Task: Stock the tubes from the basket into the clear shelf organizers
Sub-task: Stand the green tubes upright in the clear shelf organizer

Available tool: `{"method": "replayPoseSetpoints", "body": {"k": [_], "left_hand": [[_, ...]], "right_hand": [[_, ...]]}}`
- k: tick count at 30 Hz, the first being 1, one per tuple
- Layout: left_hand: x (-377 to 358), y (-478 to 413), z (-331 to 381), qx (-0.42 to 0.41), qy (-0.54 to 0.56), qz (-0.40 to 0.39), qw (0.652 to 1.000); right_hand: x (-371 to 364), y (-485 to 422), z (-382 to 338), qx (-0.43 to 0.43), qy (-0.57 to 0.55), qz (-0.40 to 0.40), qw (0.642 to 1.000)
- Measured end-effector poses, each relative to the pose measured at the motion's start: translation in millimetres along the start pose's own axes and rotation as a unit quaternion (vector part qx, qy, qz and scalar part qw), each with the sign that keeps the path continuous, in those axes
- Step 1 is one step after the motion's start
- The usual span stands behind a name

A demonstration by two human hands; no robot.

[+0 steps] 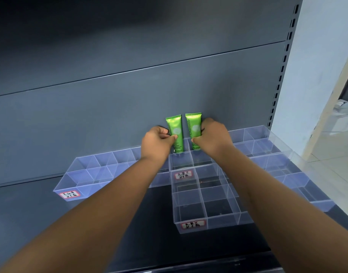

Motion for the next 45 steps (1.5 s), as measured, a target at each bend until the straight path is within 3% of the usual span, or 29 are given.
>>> {"method": "replayPoseSetpoints", "body": {"k": [11,19,24,27,30,37,41,45], "left_hand": [[4.5,7.8,14.0,0.012,-0.043,-0.005,0.999],[30.4,66.3,43.7,-0.001,-0.287,0.018,0.958],[84.1,123.6,39.0,0.015,-0.402,0.036,0.915],[137.5,172.0,21.7,0.067,-0.431,0.035,0.899],[205.8,237.4,9.1,0.098,-0.440,0.088,0.888],[364.1,429.7,-48.1,0.196,-0.466,0.214,0.836],[434.4,541.7,-109.1,0.258,-0.411,0.273,0.831],[470.5,640.1,-184.0,0.344,-0.353,0.299,0.817]], "right_hand": [[5.7,8.6,1.9,-0.023,-0.019,-0.014,0.999],[23.5,70.2,-49.3,-0.020,0.247,0.037,0.968],[9.7,131.2,-119.6,0.100,0.220,0.048,0.969],[-20.8,175.2,-176.3,0.201,0.151,0.000,0.968],[-59.5,221.7,-243.5,0.273,0.111,-0.068,0.953],[-178.0,350.3,-417.6,0.444,0.074,-0.163,0.878],[-276.3,432.8,-485.2,0.501,0.077,-0.245,0.827],[-385.4,500.0,-501.0,0.482,0.101,-0.361,0.791]]}}
Point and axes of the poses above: each hand's wrist, its own y-axis away from the middle knuckle, its own x-axis out of the back of the hand, z = x × y, the point moved 10 cm from there along -y, towards the middle knuckle, and after that the axes turned 13 degrees about -z, right-handed, at the moved point
